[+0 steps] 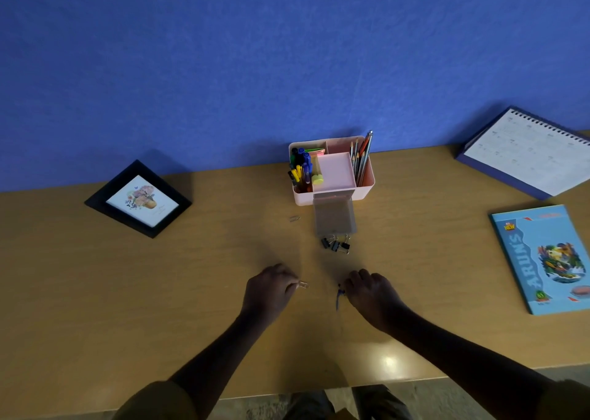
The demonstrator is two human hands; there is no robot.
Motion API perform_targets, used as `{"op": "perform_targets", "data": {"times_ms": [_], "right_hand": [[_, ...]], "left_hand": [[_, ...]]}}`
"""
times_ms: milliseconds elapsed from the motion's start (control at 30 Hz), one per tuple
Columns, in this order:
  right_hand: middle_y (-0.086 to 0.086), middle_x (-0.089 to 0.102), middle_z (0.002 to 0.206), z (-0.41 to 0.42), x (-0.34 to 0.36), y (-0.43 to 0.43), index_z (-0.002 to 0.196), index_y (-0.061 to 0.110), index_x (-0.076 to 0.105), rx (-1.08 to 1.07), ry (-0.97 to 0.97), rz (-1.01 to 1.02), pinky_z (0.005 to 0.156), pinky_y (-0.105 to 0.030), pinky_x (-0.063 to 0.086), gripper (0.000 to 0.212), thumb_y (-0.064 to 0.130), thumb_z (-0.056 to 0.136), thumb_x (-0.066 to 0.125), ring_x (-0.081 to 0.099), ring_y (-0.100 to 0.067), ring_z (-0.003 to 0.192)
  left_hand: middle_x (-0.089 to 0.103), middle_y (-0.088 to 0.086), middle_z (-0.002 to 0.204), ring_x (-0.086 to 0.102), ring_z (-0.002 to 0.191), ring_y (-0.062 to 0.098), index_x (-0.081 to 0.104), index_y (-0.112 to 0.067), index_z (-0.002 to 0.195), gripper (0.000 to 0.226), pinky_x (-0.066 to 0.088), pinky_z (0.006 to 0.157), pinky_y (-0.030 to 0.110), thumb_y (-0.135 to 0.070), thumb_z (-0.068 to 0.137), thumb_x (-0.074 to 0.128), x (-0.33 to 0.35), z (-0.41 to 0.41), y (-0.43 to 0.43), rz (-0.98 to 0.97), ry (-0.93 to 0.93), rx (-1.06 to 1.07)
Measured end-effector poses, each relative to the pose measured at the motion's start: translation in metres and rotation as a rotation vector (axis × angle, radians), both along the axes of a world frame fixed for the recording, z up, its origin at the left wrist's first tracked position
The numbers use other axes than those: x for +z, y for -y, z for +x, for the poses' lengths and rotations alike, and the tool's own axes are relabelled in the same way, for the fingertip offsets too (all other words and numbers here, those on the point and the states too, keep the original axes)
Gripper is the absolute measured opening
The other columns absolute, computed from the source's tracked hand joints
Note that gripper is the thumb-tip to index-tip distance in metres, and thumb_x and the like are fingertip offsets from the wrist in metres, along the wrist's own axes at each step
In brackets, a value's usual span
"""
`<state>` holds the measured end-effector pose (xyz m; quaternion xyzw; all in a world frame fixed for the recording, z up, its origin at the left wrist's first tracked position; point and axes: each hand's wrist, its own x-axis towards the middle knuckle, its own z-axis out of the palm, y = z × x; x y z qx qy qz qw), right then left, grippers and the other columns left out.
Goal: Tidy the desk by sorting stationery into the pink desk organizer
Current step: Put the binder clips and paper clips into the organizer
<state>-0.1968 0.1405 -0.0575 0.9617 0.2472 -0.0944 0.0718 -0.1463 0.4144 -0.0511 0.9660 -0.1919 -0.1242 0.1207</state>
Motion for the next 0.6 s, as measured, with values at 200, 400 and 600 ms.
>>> {"op": "perform_targets", "data": {"times_ms": [200, 400, 600], "right_hand": [[-0.007, 0.064, 0.082, -0.001, -0.006, -0.002, 0.091, 0.009, 0.072, -0.041, -0.022, -0.01, 0.049, -0.032, 0.053, 0.011, 0.015, 0.087, 0.08, 0.058, -0.018, 0.067], [-0.008, 0.067, 0.089, 0.001, -0.004, -0.008, 0.098, 0.008, 0.071, -0.207, -0.084, 0.078, 0.051, -0.032, 0.055, 0.017, 0.022, 0.092, 0.078, 0.061, -0.019, 0.071], [-0.002, 0.071, 0.091, 0.012, 0.008, -0.011, 0.111, 0.012, 0.064, -0.455, -0.14, 0.299, 0.054, -0.03, 0.059, 0.021, 0.03, 0.1, 0.067, 0.068, -0.017, 0.072]], "left_hand": [[0.07, -0.008, 0.11, 0.068, 0.104, 0.014, 0.08, -0.028, 0.111, 0.028, 0.057, 0.07, 0.032, -0.042, 0.105, 0.057, 0.002, 0.005, 0.004, 0.08, 0.015, -0.108], [0.067, -0.009, 0.072, 0.067, 0.065, 0.01, 0.078, -0.026, 0.068, 0.018, 0.05, 0.045, 0.024, -0.037, 0.076, 0.091, 0.012, 0.005, 0.011, 0.184, 0.113, -0.267], [0.06, -0.006, 0.062, 0.061, 0.054, 0.015, 0.07, -0.026, 0.059, 0.03, 0.044, 0.045, 0.024, -0.031, 0.08, 0.092, 0.006, 0.005, 0.01, 0.239, 0.269, -0.399]]}}
